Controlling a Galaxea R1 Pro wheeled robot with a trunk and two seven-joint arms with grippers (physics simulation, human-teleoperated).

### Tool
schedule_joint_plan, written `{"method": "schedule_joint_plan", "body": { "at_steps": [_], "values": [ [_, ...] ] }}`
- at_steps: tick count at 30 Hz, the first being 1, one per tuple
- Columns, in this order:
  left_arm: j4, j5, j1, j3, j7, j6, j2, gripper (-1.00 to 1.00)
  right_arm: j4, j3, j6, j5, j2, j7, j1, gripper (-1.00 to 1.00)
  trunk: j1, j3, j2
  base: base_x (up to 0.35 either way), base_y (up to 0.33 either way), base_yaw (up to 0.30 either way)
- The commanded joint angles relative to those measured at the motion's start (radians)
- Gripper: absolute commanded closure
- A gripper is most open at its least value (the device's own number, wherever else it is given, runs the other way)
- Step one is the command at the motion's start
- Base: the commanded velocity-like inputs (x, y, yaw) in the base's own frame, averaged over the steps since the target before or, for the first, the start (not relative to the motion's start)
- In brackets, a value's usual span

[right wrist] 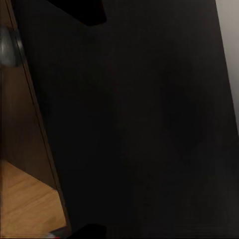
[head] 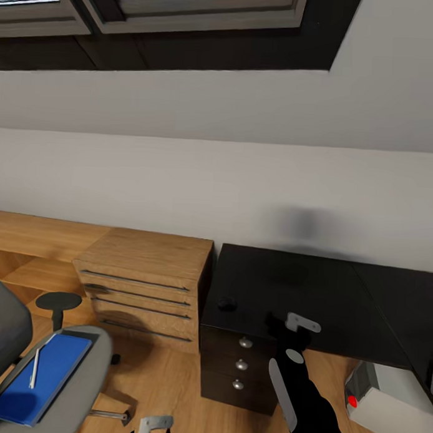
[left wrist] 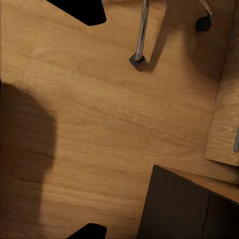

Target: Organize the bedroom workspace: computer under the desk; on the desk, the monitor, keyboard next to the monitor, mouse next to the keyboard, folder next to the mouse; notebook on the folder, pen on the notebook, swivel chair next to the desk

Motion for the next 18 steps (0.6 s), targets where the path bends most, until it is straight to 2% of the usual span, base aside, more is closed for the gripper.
{"method": "schedule_joint_plan", "body": {
  "at_steps": [1, 4, 7, 13, 18],
  "values": [
    [0.014, -0.009, -0.001, -0.008, 0.008, -0.024, 0.002, -1.0, -0.001, 0.003, 0.005, -0.006, 0.0, -0.007, -0.001, -1.0, 0.0, -0.002, -0.001, -0.001, 0.0, -0.174],
    [0.049, -0.049, -0.001, -0.007, 0.008, -0.078, 0.009, -1.0, 0.001, 0.004, 0.007, -0.005, 0.001, -0.007, -0.001, -1.0, 0.0, -0.005, -0.001, 0.0, 0.0, -0.091],
    [0.06, -0.06, -0.001, -0.006, 0.009, -0.096, 0.025, -1.0, 0.001, 0.008, 0.008, -0.005, 0.002, -0.006, -0.001, -1.0, 0.0, -0.006, -0.001, 0.0, 0.0, -0.022],
    [0.061, -0.059, -0.001, -0.005, 0.009, -0.098, 0.027, -1.0, 0.0, 0.006, 0.005, -0.005, 0.0, -0.005, -0.001, -1.0, 0.0, -0.006, -0.001, 0.0, -0.012, -0.001],
    [0.061, -0.059, -0.001, -0.001, 0.011, -0.098, 0.027, -1.0, 0.001, 0.005, 0.003, -0.003, -0.003, -0.004, -0.001, -1.0, 0.0, -0.006, -0.001, 0.0, -0.213, -0.031]
  ]
}}
